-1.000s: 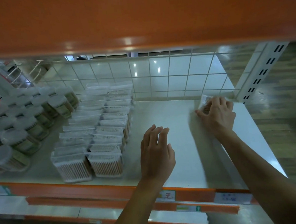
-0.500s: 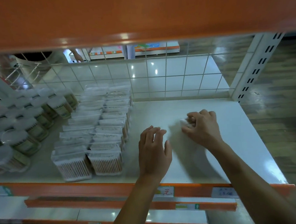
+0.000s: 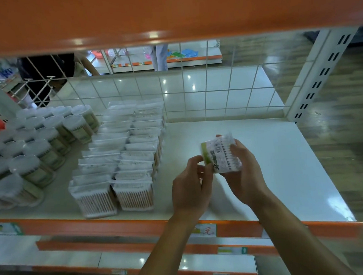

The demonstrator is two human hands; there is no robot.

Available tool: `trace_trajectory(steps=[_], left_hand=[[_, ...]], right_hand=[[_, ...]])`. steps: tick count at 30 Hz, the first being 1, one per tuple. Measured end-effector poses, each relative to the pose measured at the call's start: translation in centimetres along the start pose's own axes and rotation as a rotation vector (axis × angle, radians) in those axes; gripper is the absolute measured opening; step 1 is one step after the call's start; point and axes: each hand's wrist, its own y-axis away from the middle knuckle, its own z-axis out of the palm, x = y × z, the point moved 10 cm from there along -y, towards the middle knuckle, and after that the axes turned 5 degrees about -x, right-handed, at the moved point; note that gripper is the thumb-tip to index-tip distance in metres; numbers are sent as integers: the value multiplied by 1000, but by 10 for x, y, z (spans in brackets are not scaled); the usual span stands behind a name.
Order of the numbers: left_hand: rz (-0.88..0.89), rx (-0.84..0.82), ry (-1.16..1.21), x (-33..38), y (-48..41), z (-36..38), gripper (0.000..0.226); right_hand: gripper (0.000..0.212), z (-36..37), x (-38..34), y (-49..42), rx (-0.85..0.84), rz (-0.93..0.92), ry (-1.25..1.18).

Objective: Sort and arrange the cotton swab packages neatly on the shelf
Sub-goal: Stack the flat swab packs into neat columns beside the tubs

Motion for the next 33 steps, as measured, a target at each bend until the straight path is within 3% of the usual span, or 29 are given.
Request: trace_trajectory(steps=[11,18,21,24,26,29,33], left_hand=[[-136,65,333,0,17,-28,51],[-193,150,502,-1,26,-53,38],[-227,118,775,-3,29,-54,33],[-227,45,1023,-6,30,-53,52],[-161,15,908,-2,30,-65,52],[-98,30,680,-2,32,-86,22],[-63,35,578,-14,36,-113,13]], right_hand=[[33,8,-15,8,26,-54,32],[20,33,-17,21,-124,-83,-38],[16,53,-18,28,-235,-159,19],[18,66,-14,34,-283,-233,153],[17,75,-15,37,-289,-277,187],[19,88,-17,42,-245,-334,228],[47,92,1,38,-89,-227,372]])
